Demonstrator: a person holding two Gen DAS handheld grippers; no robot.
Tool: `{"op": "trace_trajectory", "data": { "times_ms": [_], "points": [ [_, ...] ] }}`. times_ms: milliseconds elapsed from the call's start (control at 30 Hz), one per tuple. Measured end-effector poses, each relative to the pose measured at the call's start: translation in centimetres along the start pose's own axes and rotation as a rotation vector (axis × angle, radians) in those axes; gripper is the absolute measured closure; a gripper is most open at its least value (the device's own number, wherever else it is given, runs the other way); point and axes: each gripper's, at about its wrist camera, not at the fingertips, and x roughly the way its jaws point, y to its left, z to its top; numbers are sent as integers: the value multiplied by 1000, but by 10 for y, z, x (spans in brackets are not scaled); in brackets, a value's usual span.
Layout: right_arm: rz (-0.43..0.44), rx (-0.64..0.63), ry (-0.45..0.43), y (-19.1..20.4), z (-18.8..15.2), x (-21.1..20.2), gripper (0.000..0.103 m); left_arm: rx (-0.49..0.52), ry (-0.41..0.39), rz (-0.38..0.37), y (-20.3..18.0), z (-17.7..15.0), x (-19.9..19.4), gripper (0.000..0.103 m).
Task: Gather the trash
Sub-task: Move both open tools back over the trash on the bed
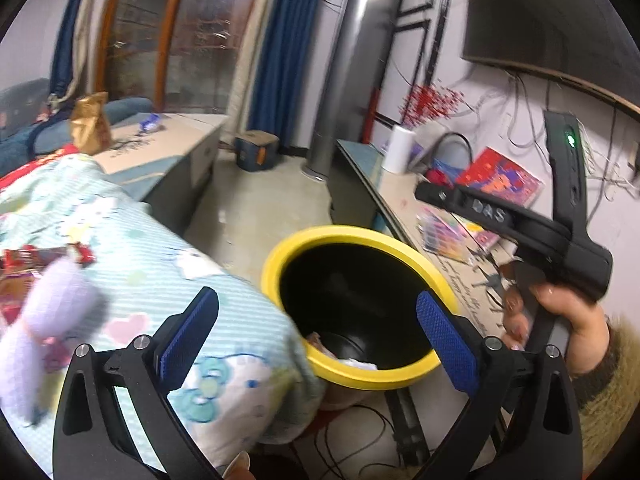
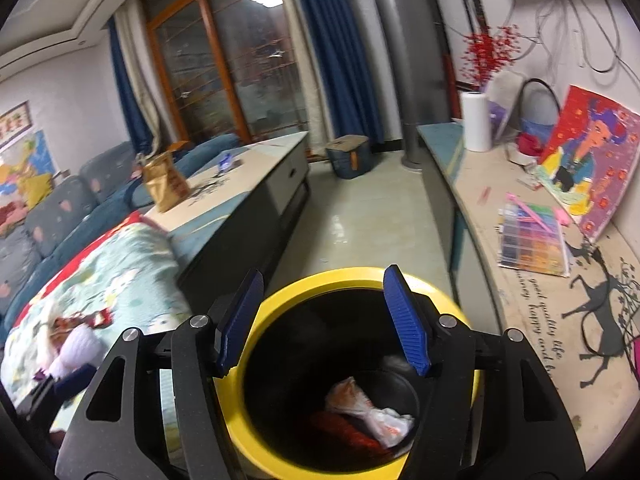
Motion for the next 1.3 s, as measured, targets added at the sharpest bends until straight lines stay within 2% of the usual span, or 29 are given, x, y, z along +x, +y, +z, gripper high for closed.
{"op": "trace_trajectory", "data": {
  "times_ms": [233, 267, 333, 1300],
  "points": [
    [84, -53, 5, 31, -1, -11, 47, -27, -64, 88, 19, 9, -26, 7],
    [96, -59, 5, 35, -1, -13, 42, -31, -75, 100, 23, 8, -30, 7],
    [110, -65, 1, 39, -2, -16, 40, -38, -87, 120, 28, 8, -37, 7],
    [345, -253, 77, 140, -31, -36, 35, -194, -226, 381, 121, 7, -118, 7]
  ]
}}
